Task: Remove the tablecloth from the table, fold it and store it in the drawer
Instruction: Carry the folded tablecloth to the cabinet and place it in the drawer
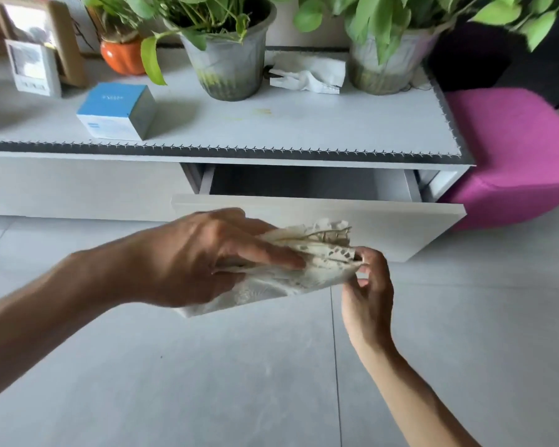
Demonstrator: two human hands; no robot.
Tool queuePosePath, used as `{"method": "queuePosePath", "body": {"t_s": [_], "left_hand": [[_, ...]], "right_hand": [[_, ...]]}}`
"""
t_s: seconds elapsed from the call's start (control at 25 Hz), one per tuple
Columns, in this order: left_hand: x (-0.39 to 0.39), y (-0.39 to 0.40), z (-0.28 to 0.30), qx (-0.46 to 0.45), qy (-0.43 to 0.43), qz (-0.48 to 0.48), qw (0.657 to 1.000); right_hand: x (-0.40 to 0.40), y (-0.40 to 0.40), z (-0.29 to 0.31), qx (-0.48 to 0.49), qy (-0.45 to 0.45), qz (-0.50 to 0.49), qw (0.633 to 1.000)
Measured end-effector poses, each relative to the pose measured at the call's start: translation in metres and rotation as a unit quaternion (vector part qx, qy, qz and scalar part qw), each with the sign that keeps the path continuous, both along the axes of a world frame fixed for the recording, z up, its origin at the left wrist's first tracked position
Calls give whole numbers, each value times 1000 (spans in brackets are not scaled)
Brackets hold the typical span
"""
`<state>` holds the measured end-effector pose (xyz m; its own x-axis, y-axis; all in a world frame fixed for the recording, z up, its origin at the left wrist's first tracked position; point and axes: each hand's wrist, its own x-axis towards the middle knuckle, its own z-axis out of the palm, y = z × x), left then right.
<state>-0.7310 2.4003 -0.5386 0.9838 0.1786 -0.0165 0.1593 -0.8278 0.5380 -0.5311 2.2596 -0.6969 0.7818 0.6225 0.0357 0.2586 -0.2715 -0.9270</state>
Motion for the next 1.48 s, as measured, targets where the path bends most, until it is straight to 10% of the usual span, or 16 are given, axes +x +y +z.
{"method": "queuePosePath", "body": {"t_s": [0.16, 0.44, 0.64, 0.76, 0.88, 1.04, 1.2, 1.48], "left_hand": [[18, 13, 49, -5, -118, 59, 991], [33, 6, 37, 166, -166, 198, 952], [43, -7, 6, 313, -177, 133, 924], [47, -13, -15, 461, -175, 49, 869], [51, -26, -32, 510, -161, -21, 845], [44, -8, -45, 133, -144, 205, 959], [45, 29, -65, -407, -45, 465, 785], [57, 52, -117, -529, -44, 484, 696]], "right_hand": [[24, 17, 57, -31, -380, 113, 918], [38, 22, 94, -157, -279, 190, 928], [49, 12, 100, -181, 39, 199, 962], [59, 28, 107, -109, 416, 218, 876], [63, 44, 104, -67, 502, 166, 846], [78, 45, 84, 0, 471, 165, 866], [91, 49, 74, 53, 483, 184, 854], [105, 97, 51, -56, 420, 191, 885]]}}
